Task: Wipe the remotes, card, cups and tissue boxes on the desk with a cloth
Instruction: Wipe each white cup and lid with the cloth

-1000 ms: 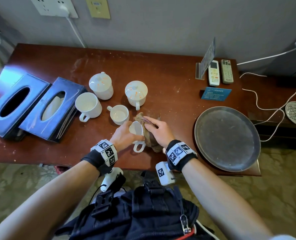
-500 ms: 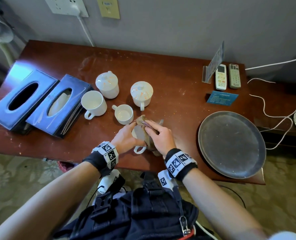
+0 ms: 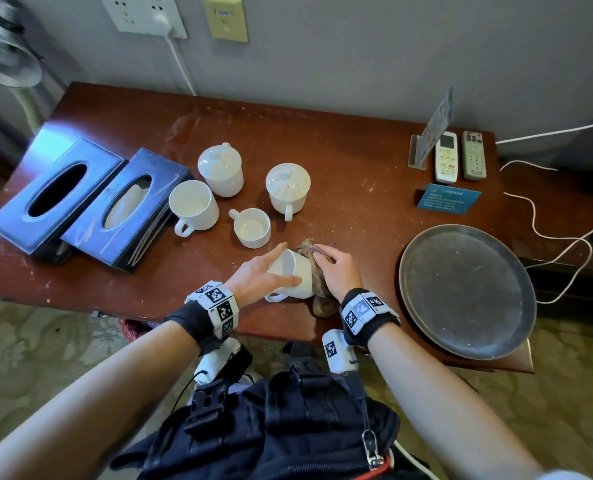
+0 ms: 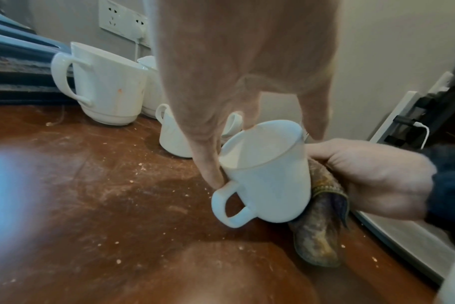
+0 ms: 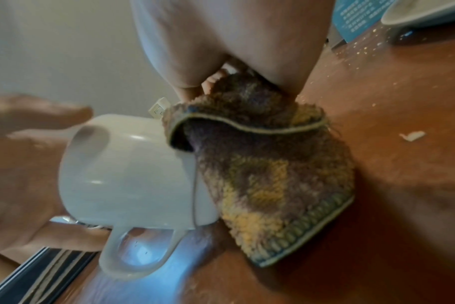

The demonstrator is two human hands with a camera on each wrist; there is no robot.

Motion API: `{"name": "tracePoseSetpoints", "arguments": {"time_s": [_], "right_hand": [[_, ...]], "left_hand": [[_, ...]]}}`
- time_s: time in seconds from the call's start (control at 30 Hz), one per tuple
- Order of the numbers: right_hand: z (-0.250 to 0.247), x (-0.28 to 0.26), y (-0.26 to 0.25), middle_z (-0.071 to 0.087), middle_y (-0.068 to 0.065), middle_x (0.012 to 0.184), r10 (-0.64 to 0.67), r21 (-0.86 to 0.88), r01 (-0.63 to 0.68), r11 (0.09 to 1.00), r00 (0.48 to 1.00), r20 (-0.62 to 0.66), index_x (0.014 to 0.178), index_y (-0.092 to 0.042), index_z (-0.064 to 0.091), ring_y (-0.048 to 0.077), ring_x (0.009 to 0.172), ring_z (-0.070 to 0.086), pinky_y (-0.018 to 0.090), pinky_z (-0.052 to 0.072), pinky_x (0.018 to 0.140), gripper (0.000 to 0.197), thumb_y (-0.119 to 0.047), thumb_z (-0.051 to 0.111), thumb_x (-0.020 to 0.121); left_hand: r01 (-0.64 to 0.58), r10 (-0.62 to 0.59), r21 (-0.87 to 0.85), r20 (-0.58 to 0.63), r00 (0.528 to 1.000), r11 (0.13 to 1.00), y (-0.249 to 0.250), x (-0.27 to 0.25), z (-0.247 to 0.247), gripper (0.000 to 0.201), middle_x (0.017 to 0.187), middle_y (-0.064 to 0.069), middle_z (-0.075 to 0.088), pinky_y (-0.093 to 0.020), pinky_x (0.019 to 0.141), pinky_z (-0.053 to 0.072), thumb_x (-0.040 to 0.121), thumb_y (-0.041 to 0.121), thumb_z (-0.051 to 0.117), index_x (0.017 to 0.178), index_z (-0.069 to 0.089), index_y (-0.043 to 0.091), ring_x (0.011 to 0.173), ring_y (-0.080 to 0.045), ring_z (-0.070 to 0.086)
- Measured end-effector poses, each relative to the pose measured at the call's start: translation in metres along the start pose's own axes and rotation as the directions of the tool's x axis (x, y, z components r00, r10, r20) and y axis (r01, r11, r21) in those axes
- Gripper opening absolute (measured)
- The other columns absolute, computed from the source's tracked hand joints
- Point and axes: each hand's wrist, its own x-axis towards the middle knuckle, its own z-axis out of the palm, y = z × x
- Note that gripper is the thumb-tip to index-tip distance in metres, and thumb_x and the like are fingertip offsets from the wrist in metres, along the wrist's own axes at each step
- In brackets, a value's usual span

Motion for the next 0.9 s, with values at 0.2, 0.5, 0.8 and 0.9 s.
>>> {"name": "tracePoseSetpoints", "arguments": {"time_s": [0.2,0.5,0.8,0.9], "right_hand": [[-0.005,-0.007,-0.005,0.07,-0.011,0.116,-0.032,0.079,0.032,0.996,0.999,0.009,0.112,-0.026,0.074,0.009,0.112,0.061,0.032,0.046,0.103,0.022,-0.023,0.061,0.094],[-0.01,-0.017,-0.02,0.068,-0.012,0.119,-0.152,0.067,0.145,0.987,0.981,0.124,0.117,-0.023,0.072,0.001,0.111,0.059,0.013,0.042,0.098,0.025,-0.025,0.061,0.095],[-0.007,-0.01,-0.03,0.072,-0.012,0.113,-0.206,-0.053,0.219,0.974,0.961,0.183,0.109,-0.03,0.075,0.009,0.113,0.062,0.031,0.043,0.106,0.021,-0.031,0.061,0.093],[-0.005,-0.019,-0.021,0.071,-0.013,0.114,-0.209,-0.002,0.212,0.977,0.967,0.148,0.111,-0.03,0.075,0.004,0.113,0.062,0.027,0.044,0.105,0.021,-0.029,0.062,0.093]], "left_hand": [[0.094,-0.092,0.031,-0.075,0.993,0.995,0.003,0.009,0.004,0.097,0.149,-0.009,0.045,-0.036,0.099,0.042,0.072,0.049,0.079,0.151,0.034,0.014,0.132,-0.027,0.045],[0.038,-0.034,0.05,-0.08,0.996,0.998,0.002,0.004,0.004,0.108,0.142,-0.002,0.049,-0.041,0.104,0.045,0.065,0.036,0.086,0.153,0.026,0.023,0.126,-0.023,0.049],[0.026,-0.024,0.036,-0.047,0.999,0.999,-0.003,-0.004,0.001,0.111,0.132,0.003,0.059,-0.042,0.104,0.047,0.047,0.051,0.084,0.148,0.04,0.032,0.122,-0.018,0.055],[0.028,-0.026,0.032,-0.052,0.998,0.999,-0.004,-0.005,0.001,0.111,0.129,0.003,0.06,-0.042,0.102,0.049,0.044,0.052,0.083,0.146,0.043,0.031,0.119,-0.018,0.056]]}}
